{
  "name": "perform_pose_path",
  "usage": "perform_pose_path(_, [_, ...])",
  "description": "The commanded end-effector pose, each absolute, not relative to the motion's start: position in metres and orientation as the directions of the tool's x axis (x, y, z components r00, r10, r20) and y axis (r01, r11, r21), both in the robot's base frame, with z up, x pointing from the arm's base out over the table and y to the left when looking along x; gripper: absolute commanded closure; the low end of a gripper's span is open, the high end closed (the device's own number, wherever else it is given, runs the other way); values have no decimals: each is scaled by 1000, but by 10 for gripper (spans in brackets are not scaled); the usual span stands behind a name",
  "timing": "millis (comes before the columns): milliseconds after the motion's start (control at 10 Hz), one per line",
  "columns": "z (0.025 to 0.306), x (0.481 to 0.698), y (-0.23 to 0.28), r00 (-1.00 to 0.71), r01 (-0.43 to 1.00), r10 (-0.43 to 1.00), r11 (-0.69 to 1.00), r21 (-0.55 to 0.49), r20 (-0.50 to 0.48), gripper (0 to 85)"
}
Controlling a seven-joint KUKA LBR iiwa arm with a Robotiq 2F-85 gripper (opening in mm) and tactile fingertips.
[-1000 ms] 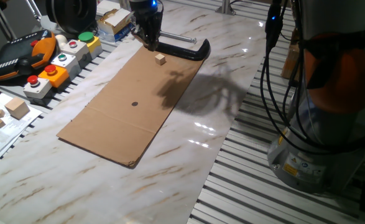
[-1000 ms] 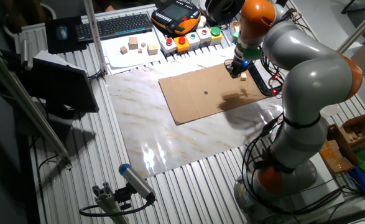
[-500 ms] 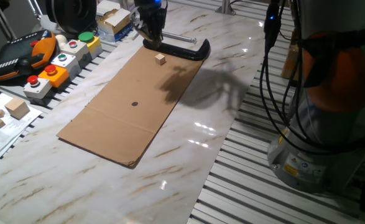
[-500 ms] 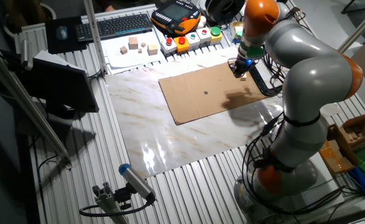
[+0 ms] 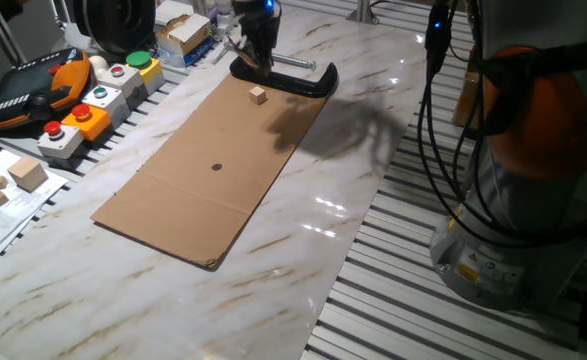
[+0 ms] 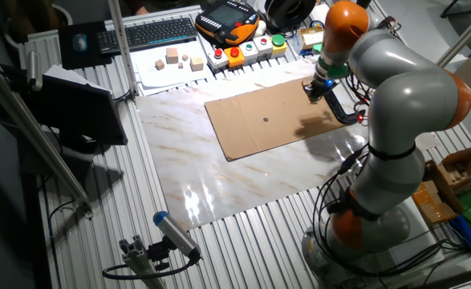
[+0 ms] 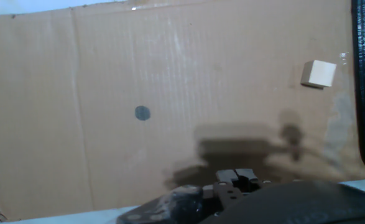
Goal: Hold a small block with the gripper and sweep it from left to right on the table
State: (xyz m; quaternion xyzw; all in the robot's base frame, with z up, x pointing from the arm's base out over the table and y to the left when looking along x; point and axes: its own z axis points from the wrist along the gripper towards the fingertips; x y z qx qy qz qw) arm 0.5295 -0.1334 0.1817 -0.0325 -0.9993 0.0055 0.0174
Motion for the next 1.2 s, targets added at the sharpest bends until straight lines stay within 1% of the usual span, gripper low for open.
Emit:
perform_pose_path(0, [176, 530, -138, -997, 75, 75, 997, -24, 33, 843])
perform_pose_path(300, [160, 533, -145, -991, 128, 129, 991, -39, 22, 843])
perform_pose_path(600, [154, 538, -145, -981, 192, 191, 979, -75, -14, 843])
perform_pose_path(800, [145, 544, -145, -975, 223, 222, 972, -75, -29, 843])
perform_pose_path(1100, [140, 550, -141, -967, 253, 252, 965, -67, -21, 843])
